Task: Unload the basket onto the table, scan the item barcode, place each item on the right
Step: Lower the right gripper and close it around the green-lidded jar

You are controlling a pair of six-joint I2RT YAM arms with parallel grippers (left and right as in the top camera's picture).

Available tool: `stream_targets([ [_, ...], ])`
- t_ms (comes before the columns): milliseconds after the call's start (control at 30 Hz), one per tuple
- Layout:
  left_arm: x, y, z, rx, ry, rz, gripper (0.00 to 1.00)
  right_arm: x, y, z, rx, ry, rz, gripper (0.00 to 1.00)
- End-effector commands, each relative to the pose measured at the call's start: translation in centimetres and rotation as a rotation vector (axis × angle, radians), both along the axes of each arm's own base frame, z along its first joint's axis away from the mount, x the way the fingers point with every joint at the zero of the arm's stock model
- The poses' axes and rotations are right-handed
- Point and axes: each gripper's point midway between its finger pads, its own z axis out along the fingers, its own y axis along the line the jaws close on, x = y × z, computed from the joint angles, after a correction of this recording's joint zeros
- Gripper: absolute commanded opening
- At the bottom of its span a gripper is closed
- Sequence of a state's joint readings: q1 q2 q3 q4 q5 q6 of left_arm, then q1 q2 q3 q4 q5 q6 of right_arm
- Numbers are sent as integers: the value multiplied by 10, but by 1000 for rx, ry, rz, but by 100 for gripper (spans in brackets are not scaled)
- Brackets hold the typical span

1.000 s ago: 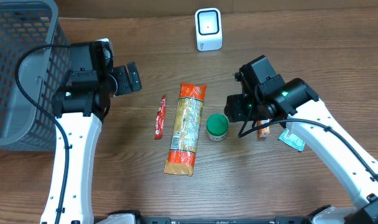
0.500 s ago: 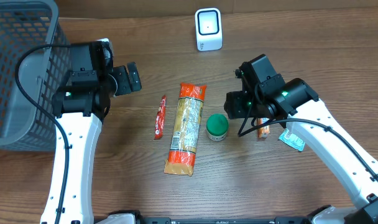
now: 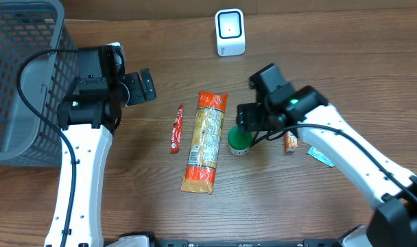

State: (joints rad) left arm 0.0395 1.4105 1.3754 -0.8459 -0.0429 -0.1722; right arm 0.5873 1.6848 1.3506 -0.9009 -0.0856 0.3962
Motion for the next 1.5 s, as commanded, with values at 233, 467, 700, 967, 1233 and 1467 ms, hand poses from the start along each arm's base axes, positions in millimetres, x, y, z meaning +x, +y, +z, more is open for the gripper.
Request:
stream_targets([
  [233,1,2,0,17,1,-1,100,-10,12,-31,-115,13,-28,85],
  [467,1,2,0,17,1,-1,100,-20,20,-50,-153,56,3,88],
  [700,1,2,0,17,1,-1,100,-25,17,-52,-166,77,-5,85],
  [967,1,2,0,17,1,-1,100,-29,12,-53,-184,94,-5,70],
  [1233,1,2,0,17,1,-1,100,-24,-3,-53,-273,53,-1,64],
  [1467,1,2,0,17,1,-1,100,-18,-20,-52,-361,11,-25,65],
])
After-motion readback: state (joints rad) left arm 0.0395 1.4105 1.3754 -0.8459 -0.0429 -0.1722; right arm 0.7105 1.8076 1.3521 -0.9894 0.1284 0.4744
